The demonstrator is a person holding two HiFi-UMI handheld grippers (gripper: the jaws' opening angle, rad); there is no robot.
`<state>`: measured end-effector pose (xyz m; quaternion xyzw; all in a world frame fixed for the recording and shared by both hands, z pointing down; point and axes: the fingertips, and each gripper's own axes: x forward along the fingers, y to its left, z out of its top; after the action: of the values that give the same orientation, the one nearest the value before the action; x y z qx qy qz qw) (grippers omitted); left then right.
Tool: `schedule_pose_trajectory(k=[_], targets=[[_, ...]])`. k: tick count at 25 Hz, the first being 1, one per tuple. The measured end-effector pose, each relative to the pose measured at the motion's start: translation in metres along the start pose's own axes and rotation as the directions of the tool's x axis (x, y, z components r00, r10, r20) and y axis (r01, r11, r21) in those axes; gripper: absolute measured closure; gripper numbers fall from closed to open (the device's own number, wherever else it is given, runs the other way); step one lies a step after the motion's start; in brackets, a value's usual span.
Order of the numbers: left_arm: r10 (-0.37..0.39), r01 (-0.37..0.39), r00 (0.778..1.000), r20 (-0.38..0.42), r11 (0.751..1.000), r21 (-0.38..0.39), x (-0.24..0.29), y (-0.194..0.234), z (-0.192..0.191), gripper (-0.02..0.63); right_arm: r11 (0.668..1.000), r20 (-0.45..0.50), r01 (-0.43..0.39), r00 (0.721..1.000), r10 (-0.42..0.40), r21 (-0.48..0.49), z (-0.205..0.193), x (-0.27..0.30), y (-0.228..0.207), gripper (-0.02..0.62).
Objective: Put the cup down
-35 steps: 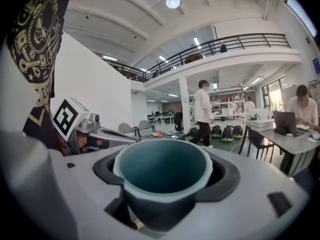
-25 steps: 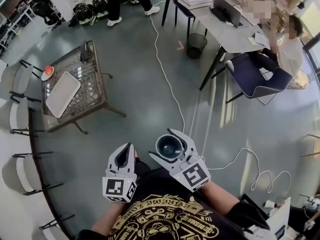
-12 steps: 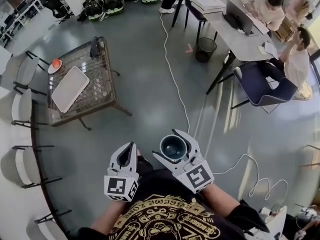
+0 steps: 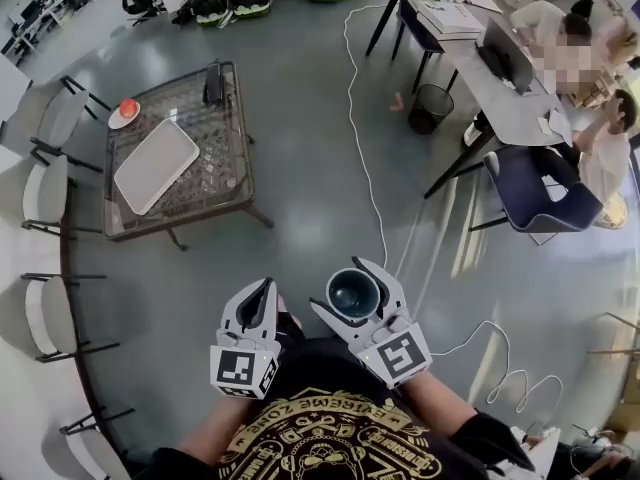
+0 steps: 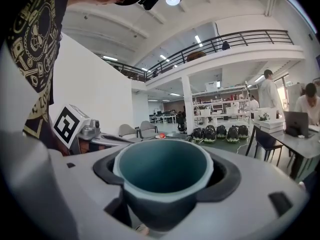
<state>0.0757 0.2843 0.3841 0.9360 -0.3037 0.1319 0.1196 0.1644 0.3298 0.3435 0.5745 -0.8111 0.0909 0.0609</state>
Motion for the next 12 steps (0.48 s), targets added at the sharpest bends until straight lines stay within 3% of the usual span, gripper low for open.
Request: schedule_pose_trajectory(k=[12], targets=[[0.042, -0.041, 0.999, 0.033, 0.999, -0.034, 0.001, 0.057, 0.01, 0.6, 1.0, -0.044, 0.008, 0.999, -0.009, -0.021, 0.013, 0.058, 0.007, 0.221]])
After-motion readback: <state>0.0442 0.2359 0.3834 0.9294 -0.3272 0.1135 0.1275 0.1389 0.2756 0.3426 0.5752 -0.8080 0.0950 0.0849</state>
